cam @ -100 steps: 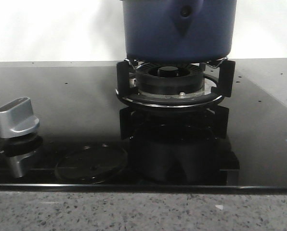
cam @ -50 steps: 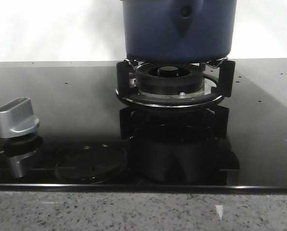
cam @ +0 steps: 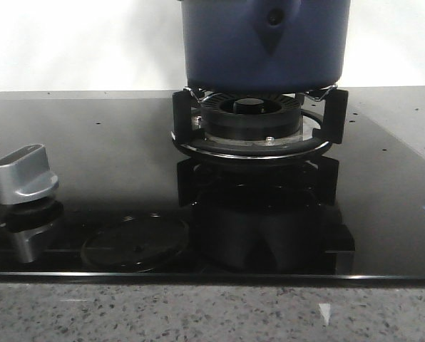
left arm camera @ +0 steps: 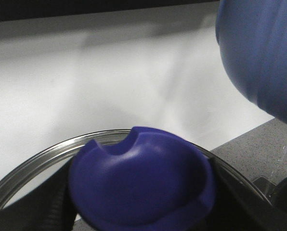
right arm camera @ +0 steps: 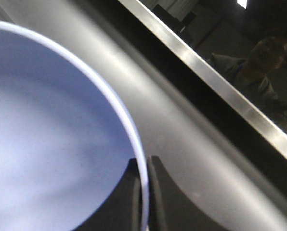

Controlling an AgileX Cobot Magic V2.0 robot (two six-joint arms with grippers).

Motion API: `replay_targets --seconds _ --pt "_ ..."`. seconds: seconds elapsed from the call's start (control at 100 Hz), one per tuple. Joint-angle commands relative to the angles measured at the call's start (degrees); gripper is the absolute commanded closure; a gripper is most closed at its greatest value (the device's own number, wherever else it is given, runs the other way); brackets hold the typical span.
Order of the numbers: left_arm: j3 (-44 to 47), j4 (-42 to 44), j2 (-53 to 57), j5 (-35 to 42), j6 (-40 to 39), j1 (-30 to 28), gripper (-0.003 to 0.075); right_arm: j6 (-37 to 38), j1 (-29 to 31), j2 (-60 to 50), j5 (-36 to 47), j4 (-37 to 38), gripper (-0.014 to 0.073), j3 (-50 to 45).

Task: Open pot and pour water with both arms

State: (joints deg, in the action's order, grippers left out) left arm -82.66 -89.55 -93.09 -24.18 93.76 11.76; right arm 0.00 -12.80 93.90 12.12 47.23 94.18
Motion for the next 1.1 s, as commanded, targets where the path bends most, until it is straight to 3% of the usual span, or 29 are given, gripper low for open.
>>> replay_targets --seconds 0.0,0.12,0.19,0.37,0.51,0.67,0.88,1.09 --pt "-2.46 -3.22 2.84 -0.52 -0.46 -0.23 0.0332 -0.45 -0.03 -2.47 3.64 -0.35 0.0657 2.26" --pt "-2.46 -3.22 2.84 -0.52 -0.46 -0.23 0.0332 0.0 -0.03 -2.47 1.95 -0.35 0.0657 2.26" --pt "-2.46 -3.22 2.84 -0.52 -0.46 -0.23 0.0332 5.87 -0.03 -2.47 -1.12 -1.69 0.0662 2.26" --pt "-2.46 -3.22 2.84 -0.52 -0.46 -0.23 0.0332 20.85 -0.03 -3.17 -20.86 -9.52 0.0662 2.26" --pt "-2.46 -3.22 2.84 -0.73 -0.46 -0.23 0.0332 20.87 -0.03 -3.17 -35.26 -17.94 0.0662 2.26" --pt "-2.46 -3.32 2.84 -3.99 -0.46 -0.23 0.0332 20.87 -0.03 -3.44 -47.11 -22.26 0.0662 2.26" --pt "-2.46 -3.43 2.84 -7.74 -0.46 -0.23 0.0332 20.87 2.97 -6.94 -49.79 -32.54 0.0662 2.35" --pt "-2.46 -4.64 2.84 -9.3 -0.46 -0.23 0.0332 20.87 7.94 -10.52 -53.84 -35.17 0.0662 2.48"
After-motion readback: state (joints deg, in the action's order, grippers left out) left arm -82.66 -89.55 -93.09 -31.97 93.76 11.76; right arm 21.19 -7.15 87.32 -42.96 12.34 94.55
